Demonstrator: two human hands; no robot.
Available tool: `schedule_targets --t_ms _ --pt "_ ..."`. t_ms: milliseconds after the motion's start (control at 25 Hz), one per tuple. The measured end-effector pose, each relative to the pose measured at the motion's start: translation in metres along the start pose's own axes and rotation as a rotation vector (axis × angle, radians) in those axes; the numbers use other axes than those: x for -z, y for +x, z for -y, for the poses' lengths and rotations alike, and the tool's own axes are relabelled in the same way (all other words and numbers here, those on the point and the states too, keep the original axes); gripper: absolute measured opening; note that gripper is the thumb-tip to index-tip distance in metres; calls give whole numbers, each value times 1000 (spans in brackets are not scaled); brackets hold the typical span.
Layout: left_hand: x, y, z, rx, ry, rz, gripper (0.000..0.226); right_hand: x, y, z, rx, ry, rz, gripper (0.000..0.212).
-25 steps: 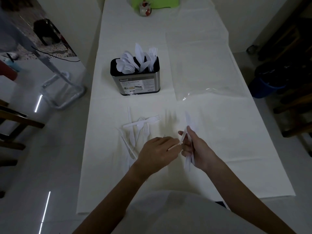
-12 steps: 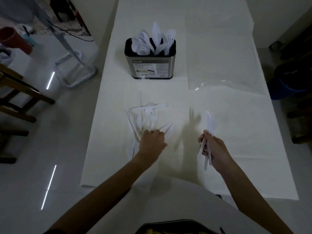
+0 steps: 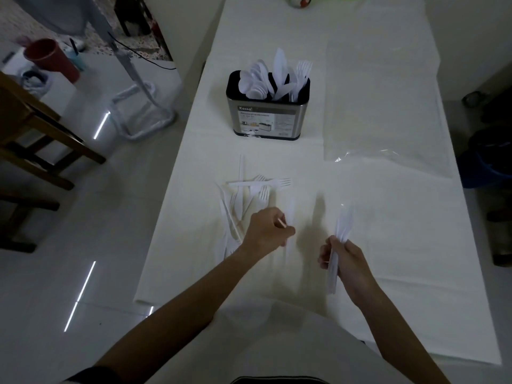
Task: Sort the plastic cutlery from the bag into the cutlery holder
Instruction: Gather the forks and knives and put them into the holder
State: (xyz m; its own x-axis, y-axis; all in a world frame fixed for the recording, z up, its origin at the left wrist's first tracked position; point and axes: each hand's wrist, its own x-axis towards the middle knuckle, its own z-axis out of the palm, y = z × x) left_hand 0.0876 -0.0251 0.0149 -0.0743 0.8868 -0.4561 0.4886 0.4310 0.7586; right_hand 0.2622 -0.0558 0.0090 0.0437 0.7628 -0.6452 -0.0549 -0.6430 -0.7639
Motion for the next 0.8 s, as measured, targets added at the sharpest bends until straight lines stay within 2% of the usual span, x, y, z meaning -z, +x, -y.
schedule_targets --t_ms 80,240,360,440,560,680,800 --pt "4 1 -8 62 -243 66 18 -7 2 1 5 -64 66 31" --pt "12 7 -2 32 -232 70 24 -30 7 10 -13 -17 194 27" --pt "19 12 5 -13 -220 47 12 -46 9 12 -2 -82 238 24" --pt "25 15 3 -44 -313 -20 6 -52 8 11 14 -167 242 22" --pt "32 18 3 -48 -383 -113 19 -56 5 15 32 -207 303 21" --pt "33 18 0 -45 -439 -93 23 -58 5 19 51 -218 315 24" --pt "40 23 -8 -55 -366 -72 15 -61 6 22 145 -301 340 32"
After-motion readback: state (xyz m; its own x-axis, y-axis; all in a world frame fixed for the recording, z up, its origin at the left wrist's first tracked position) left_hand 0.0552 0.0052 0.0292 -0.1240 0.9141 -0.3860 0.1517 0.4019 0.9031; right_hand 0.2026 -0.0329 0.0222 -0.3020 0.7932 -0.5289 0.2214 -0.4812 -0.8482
